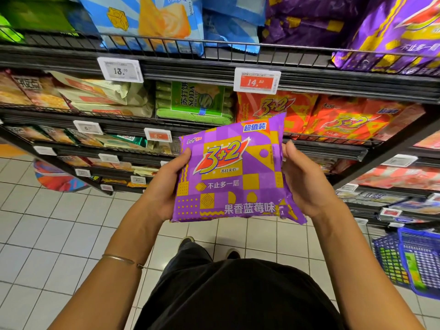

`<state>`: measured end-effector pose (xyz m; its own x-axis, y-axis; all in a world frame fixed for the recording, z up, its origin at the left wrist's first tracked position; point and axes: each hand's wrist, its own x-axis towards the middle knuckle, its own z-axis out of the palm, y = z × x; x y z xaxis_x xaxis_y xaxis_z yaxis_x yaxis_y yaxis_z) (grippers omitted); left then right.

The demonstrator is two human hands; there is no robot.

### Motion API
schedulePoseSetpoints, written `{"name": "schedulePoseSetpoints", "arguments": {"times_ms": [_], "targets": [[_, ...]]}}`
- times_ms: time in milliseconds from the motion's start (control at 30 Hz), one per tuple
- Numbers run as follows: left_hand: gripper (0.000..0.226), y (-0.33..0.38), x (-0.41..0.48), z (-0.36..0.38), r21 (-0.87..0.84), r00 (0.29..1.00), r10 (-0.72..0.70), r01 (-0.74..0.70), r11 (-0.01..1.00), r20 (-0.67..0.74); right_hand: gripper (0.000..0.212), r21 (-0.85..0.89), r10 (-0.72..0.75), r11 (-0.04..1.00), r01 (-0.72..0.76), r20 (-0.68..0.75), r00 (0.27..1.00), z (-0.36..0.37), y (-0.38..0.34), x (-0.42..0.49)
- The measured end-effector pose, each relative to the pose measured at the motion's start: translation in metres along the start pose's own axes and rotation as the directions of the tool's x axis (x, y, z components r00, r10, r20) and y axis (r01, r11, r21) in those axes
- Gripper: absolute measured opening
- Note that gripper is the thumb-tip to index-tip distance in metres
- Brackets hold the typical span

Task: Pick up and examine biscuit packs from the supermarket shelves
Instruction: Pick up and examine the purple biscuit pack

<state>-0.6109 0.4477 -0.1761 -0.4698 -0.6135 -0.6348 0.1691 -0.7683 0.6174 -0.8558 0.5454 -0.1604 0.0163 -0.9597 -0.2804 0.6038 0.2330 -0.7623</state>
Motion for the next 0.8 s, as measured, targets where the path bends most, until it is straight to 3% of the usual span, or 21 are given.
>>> {"name": "schedulePoseSetpoints", "arguments": {"times_ms": [233,333,600,800], "targets": [[0.045,-0.009,0.005,-0.003,-0.092,1.000,0.000,-0.002,0.996,-0.029,0.063,-0.023,-0.046,0.998,0.053,0.239,0.970,0.002,-0.002,-0.003],[0.043,-0.008,0.005,-0.004,-0.091,1.000,-0.005,0.003,0.996,-0.022,0.066,-0.032,-0.046,0.998,0.057,0.269,0.962,0.001,0.000,-0.003],[0.041,-0.012,0.005,0.000,-0.082,0.998,0.001,-0.007,0.997,-0.068,0.064,-0.074,-0.063,0.994,0.077,0.175,0.983,-0.003,0.004,-0.001],[0.045,-0.004,0.001,0.001,-0.062,0.999,0.005,-0.008,0.998,-0.042,0.057,-0.085,-0.008,0.996,0.011,0.034,0.999,-0.006,0.000,-0.002]]}}
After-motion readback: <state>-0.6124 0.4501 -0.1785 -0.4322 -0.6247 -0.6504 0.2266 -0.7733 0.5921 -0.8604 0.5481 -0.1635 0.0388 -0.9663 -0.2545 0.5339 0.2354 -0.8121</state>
